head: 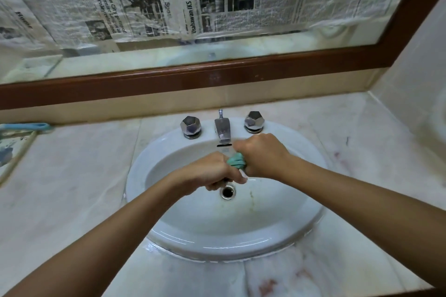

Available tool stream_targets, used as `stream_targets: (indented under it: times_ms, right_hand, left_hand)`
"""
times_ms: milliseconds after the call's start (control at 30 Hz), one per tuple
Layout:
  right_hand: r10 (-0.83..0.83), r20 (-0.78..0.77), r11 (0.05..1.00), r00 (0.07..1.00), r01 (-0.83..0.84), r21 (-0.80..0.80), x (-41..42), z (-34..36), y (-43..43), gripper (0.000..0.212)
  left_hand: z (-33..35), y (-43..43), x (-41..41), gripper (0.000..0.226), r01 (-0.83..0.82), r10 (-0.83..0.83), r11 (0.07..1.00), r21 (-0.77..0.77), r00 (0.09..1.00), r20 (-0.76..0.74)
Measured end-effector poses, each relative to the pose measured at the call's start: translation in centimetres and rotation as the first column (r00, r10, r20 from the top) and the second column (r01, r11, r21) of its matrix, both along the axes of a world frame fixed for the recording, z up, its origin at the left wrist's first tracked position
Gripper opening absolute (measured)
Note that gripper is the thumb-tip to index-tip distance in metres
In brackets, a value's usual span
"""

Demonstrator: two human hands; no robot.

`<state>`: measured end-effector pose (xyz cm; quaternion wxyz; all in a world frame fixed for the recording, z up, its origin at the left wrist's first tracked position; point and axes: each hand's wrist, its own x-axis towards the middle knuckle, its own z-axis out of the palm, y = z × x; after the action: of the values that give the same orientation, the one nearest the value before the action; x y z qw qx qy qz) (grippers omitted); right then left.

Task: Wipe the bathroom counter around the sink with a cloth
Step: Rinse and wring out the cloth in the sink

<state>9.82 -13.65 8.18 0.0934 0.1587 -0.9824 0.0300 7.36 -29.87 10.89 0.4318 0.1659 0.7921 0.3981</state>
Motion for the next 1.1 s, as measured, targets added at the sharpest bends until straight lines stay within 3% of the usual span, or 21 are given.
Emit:
stream_targets:
  times_ms: [133,167,233,300,333,433,500,600,633,700,767,833,933,1033,1100]
  right_hand:
    - [-0.219,0.28,0.939,0.935,0.28,-0.199,1.0,0.8,-0.6,0.027]
    - [-0.236,0.381,0.897,0.894,0.351,-0.268,1.2,0.8,-0.6,0.025]
    - [-0.13,0.61,0.715,0.782,0.5,-0.489,1.5,1.0,-0.6,0.016]
    - [0.034,0.777,0.516,0.628,0.655,-0.552,1.7,1.6,-0.4,0.015]
    - [0.123,0.835,0.478,0.536,0.705,-0.523,1.7,2.0,-0.4,0.016]
    - [0.354,0.896,0.552,0.268,0.714,-0.432,1.7,3.4,0.1,0.033]
    - [0.394,0.892,0.601,0.222,0.672,-0.433,1.9,4.2,0.2,0.041]
    - [0.222,0.888,0.731,0.402,0.534,-0.424,1.9,4.7,0.2,0.034]
    - [0.131,0.857,0.797,0.498,0.461,-0.389,1.8,4.6,0.2,0.029]
    - [-0.02,0.711,0.915,0.703,0.299,-0.27,1.4,4.1,-0.1,0.022]
    - [-0.115,0.511,0.976,0.852,0.192,-0.1,1.3,3.7,-0.5,0.013]
    - [-0.117,0.323,0.993,0.939,0.122,0.006,1.3,3.3,-0.4,0.008]
    - [-0.011,0.071,0.996,0.997,0.005,0.086,0.7,1.9,0.3,0.02]
    - [-0.04,0.073,0.993,0.996,0.032,0.116,-0.4,0.8,0.9,0.036]
    - [-0.029,0.082,0.993,0.996,0.019,0.112,-0.9,0.2,1.0,0.038]
  left_hand:
    - [0.5,-0.7,-0.8,0.021,0.078,-0.219,0.939,-0.335,0.888,-0.406]
    - [0.0,-1.0,-1.0,0.03,0.038,-0.288,0.904,-0.426,0.791,-0.54]
    - [-1.4,-1.6,-0.5,0.052,-0.128,-0.341,0.893,-0.432,0.433,-0.834]
    - [-2.5,-1.6,0.7,0.054,-0.112,-0.314,0.939,-0.325,0.1,-0.944]
    - [-3.1,-1.5,1.1,0.053,-0.069,-0.299,0.952,-0.298,-0.008,-0.954]
    - [-3.4,-0.9,1.2,0.049,-0.02,-0.3,0.954,-0.299,-0.071,-0.951]
    - [-3.2,-0.7,0.5,0.036,0.003,-0.313,0.95,-0.313,-0.044,-0.949]
    - [-1.9,0.0,0.5,0.037,0.023,-0.42,0.907,-0.421,0.123,-0.899]
    - [-1.2,0.4,0.7,0.033,-0.011,-0.438,0.892,-0.451,0.215,-0.873]
    - [-0.5,1.2,0.9,0.021,0.003,-0.402,0.885,-0.466,0.509,-0.761]
    - [-0.4,1.7,0.6,0.014,0.036,-0.254,0.936,-0.351,0.759,-0.599]
    - [-0.7,1.9,0.1,0.017,0.01,-0.084,0.981,-0.191,0.919,-0.385]
    - [-1.1,2.1,0.1,0.031,-0.063,0.062,0.998,-0.006,0.993,-0.096]
    - [-1.8,2.3,-0.1,0.029,-0.155,0.136,0.984,0.083,0.969,0.205]
    - [-2.3,2.2,-0.4,0.03,-0.134,0.091,0.987,0.087,0.918,0.385]
